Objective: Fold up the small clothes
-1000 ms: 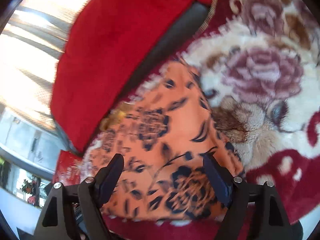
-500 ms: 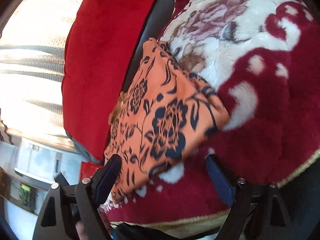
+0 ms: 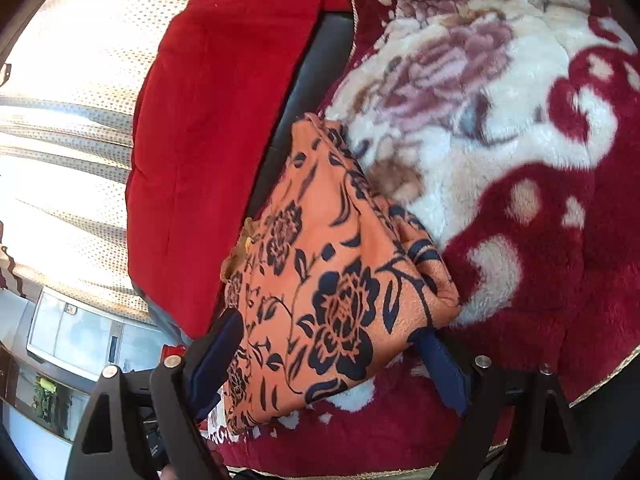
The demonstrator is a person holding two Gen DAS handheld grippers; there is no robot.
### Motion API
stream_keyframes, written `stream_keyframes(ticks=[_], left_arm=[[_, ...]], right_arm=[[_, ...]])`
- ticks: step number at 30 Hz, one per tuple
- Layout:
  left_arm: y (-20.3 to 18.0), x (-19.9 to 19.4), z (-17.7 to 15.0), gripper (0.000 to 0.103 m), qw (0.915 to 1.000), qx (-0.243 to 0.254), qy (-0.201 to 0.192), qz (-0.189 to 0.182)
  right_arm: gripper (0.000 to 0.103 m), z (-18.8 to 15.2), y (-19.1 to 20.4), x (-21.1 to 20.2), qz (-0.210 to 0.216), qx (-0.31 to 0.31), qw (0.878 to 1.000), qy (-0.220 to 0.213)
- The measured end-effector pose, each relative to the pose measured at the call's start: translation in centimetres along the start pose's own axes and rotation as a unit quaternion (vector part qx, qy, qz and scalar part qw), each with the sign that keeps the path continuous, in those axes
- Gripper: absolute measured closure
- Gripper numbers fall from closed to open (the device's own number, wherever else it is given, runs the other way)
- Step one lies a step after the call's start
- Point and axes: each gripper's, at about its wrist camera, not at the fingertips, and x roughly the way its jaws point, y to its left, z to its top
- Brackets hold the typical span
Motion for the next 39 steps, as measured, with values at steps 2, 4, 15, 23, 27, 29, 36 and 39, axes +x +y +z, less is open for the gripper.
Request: stream_keyframes(ticks=[2, 4, 15, 23, 27, 29, 36, 39], left_arm=[[-0.2, -0.1, 0.4, 0.000, 1.0000, 0.001, -0.006, -0.003], [-0.4, 0.3, 0.5, 0.000, 1.0000, 0.004, -0.006, -0.005], [-1.4, 0.7, 0.3, 0.000, 0.9997, 0.021, -0.013, 0.005], [-1.8, 1.4, 0.1, 0.000, 0.9994, 0.026, 0.013, 0.018], [-1.8, 2.1, 0.0, 0.000, 0.9991, 0.027, 0.024, 0.021], [-1.4, 2.5, 0.2, 0.000, 0.9994, 0.015, 0.027, 0.014], [-1.0, 0.7, 0.4, 0.000, 0.9998, 0.014, 0.009, 0.006], [-0.9, 2.5, 0.2, 0.000, 0.9995, 0.012, 0.030, 0.006]], right_arm=[[0.014, 0.2, 0.8, -0.4, -0.005, -0.020, 1.000, -0.013], [0.014, 0.2, 1.3, -0.3, -0.019, -0.042, 0.999, -0.012], [0.014, 0.6, 2.0, 0.3, -0.004, -0.056, 0.998, -0.011], [0.029, 1.0, 1.2, 1.8, -0.011, -0.044, 0.999, 0.003], [0.030, 1.3, 1.5, 2.7, -0.033, -0.062, 0.998, 0.011], [0.036, 1.3, 1.1, 3.4, -0.039, -0.052, 0.998, 0.022], [0.037, 1.3, 2.2, 3.5, -0.045, -0.079, 0.996, 0.019], [0.037, 1.6, 1.5, 4.4, -0.057, -0.064, 0.996, 0.027]])
